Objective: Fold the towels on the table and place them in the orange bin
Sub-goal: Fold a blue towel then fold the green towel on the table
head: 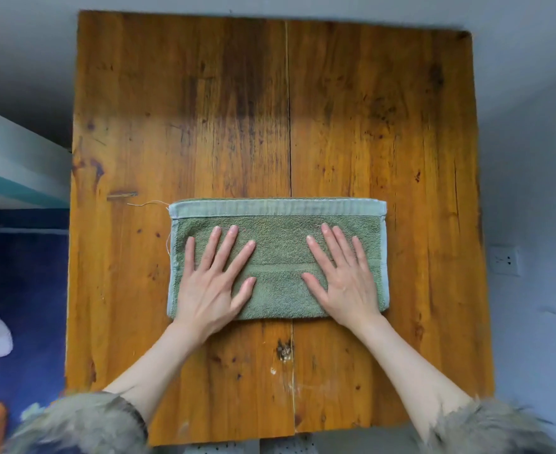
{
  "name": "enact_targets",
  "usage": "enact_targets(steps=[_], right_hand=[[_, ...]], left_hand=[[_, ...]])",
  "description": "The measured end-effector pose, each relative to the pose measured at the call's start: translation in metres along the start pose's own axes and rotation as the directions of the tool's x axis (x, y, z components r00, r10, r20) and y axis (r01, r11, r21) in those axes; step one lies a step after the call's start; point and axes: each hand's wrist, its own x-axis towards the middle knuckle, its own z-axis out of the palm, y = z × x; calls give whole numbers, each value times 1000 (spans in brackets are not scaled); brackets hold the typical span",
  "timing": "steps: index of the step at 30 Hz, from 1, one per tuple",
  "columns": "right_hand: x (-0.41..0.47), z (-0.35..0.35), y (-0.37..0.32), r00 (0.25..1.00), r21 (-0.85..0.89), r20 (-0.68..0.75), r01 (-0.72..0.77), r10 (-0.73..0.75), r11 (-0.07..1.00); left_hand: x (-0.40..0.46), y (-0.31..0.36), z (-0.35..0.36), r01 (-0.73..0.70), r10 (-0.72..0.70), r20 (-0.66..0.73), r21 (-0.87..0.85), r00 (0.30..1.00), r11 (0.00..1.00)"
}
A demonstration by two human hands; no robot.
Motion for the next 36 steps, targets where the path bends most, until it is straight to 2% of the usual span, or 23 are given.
enact_targets(steps=[6,8,13,16,18,20,22,24,28,33,36], right_hand=[[19,-15,16,973,81,-105,-199,207,977],[29,-17,23,960,90,-94,-255,263,963],[34,-13,24,953,59,-33,-298,300,953],[33,-20,20,951,61,-23,-305,307,950],[31,-28,11,949,98,-46,-308,313,946],[25,-33,-4,947,151,-74,-299,313,942],[16,-31,-26,958,178,-92,-253,272,951],[7,-25,-48,976,171,-86,-185,201,968],[1,-6,-77,992,107,-54,-106,112,989],[0,8,-80,986,8,0,-166,166,986],[1,6,-81,985,0,24,-172,172,985]], left_hand=[[16,-28,-17,113,-114,-94,-19,989,993],[27,-34,-16,150,-152,-91,-32,984,988],[35,-39,-8,173,-174,-25,-16,984,985],[30,-40,-12,178,-183,-55,-79,982,981],[21,-38,-19,257,-283,-132,-189,950,948],[10,-34,-26,410,-484,-188,-327,855,852],[0,-32,-31,573,-680,-131,-437,722,693],[-5,-32,-33,674,-759,-21,-445,651,590],[-5,-35,-33,739,-768,128,-409,628,536],[9,-39,-46,797,-760,278,-362,588,484],[14,-45,-49,781,-720,315,-349,618,517]])
